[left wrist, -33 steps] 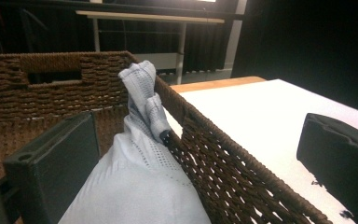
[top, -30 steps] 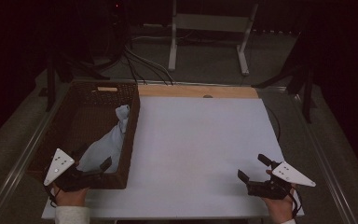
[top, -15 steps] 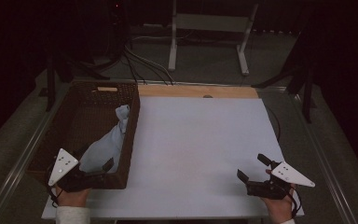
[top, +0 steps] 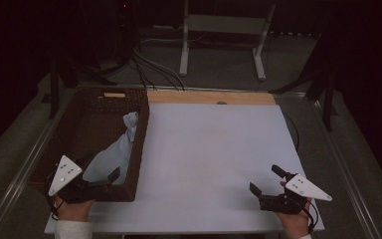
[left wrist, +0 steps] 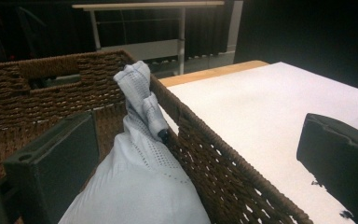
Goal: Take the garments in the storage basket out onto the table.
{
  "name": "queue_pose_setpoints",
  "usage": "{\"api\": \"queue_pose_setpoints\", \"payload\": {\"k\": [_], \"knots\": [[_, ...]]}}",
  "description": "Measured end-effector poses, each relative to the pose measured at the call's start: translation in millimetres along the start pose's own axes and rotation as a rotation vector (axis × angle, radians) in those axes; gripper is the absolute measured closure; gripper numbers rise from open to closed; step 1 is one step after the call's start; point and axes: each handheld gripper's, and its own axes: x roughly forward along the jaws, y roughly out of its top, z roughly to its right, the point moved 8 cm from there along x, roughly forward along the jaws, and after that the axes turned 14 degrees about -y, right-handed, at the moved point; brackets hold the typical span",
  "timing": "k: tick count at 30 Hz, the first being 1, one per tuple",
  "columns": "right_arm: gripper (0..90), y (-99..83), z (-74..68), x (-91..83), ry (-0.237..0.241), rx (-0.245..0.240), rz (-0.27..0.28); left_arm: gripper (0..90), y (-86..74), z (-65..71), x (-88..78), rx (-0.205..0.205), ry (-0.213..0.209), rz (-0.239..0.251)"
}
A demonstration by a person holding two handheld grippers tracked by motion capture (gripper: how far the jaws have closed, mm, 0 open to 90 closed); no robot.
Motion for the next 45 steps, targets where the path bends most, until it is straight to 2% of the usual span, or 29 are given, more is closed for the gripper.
{"api": "queue_pose_setpoints", "payload": {"k": [11,22,27,33,45], "knots": [[1.5,-1.3,-0.2,1.1,0.001,0.004,-0.013,0.3,6.8,0.7,1.9,0.007,-0.006,-0.03],[1.5,-1.4,-0.7,2.4,0.002,0.01,-0.016,0.3,8.0,-2.6,3.9,-0.01,-0.002,-0.06],[1.4,-1.6,-0.4,2.0,0.004,0.01,-0.018,0.2,8.5,-6.5,3.5,-0.02,0.015,-0.084],[1.5,-1.1,-1.5,1.7,0.005,0.013,-0.016,0.3,11.7,-10.1,1.5,-0.022,0.014,-0.084],[1.5,-1.0,-1.8,1.6,0.009,0.014,-0.016,0.2,19.1,-17.1,4.2,-0.013,-0.012,-0.104]]}}
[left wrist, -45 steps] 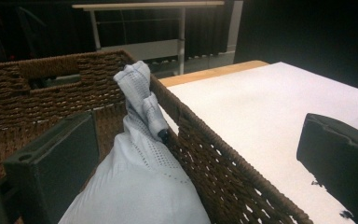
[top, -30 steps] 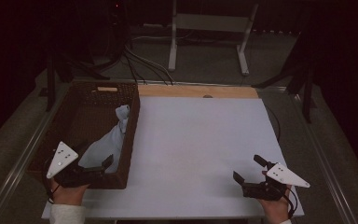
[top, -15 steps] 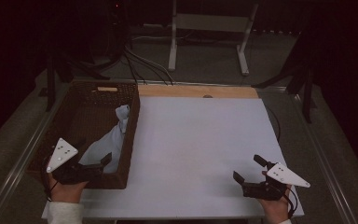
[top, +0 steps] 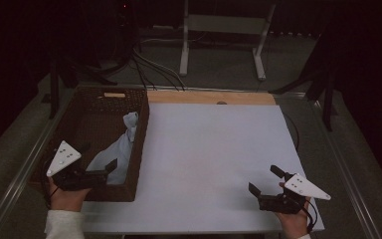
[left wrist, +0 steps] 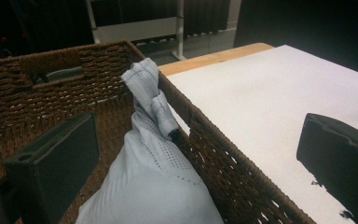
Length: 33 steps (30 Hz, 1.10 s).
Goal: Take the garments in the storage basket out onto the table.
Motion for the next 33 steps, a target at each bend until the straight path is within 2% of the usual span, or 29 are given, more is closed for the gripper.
{"api": "queue_pose_setpoints", "payload": {"k": [33], "knots": [[1.4,0.0,0.5,0.7,0.004,0.006,0.001,0.2,14.3,-16.3,8.4,0.016,0.001,-0.039]]}}
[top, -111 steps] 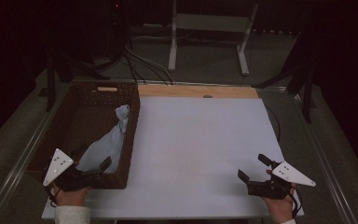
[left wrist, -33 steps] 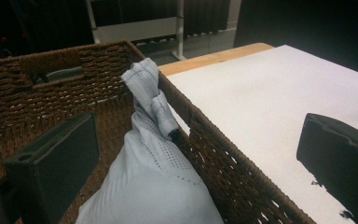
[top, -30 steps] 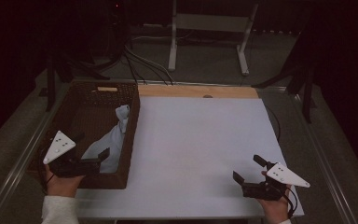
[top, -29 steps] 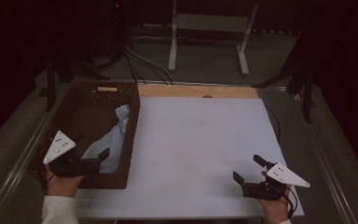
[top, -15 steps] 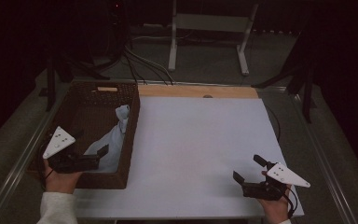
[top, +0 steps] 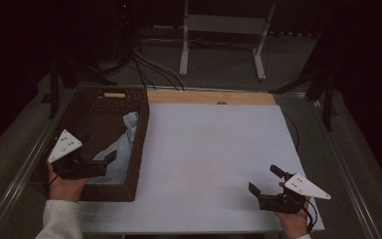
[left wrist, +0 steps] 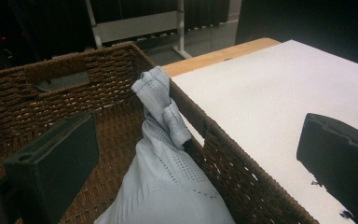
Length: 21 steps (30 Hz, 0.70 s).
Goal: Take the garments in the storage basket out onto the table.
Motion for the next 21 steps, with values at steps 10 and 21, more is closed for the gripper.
{"api": "queue_pose_setpoints", "payload": {"k": [10,21], "knots": [[1.4,0.2,0.8,-0.1,-0.001,0.004,0.002,0.2,4.5,-4.1,2.9,0.009,-0.002,0.004],[1.4,0.6,1.9,-0.6,-0.003,0.012,0.004,0.2,4.8,-11.9,5.8,0.002,-0.003,0.004]]}}
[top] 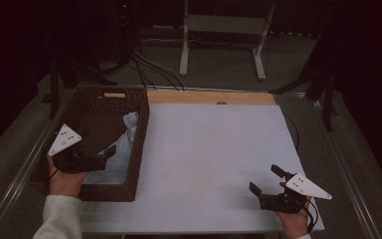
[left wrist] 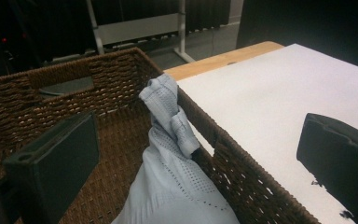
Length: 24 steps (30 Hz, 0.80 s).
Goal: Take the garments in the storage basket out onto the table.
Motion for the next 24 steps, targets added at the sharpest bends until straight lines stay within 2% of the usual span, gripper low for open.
{"api": "queue_pose_setpoints", "payload": {"k": [8,13,24], "knots": [[1.4,0.2,0.0,-0.2,0.002,0.002,0.001,0.2,2.3,-2.4,6.0,0.016,-0.013,-0.005],[1.4,0.2,0.4,-0.2,0.001,0.003,0.002,0.3,2.3,-5.1,10.6,0.05,-0.012,-0.002],[1.5,0.2,0.1,-0.2,0.002,0.004,0.001,0.2,-0.5,-9.3,16.3,0.046,-0.026,-0.022]]}}
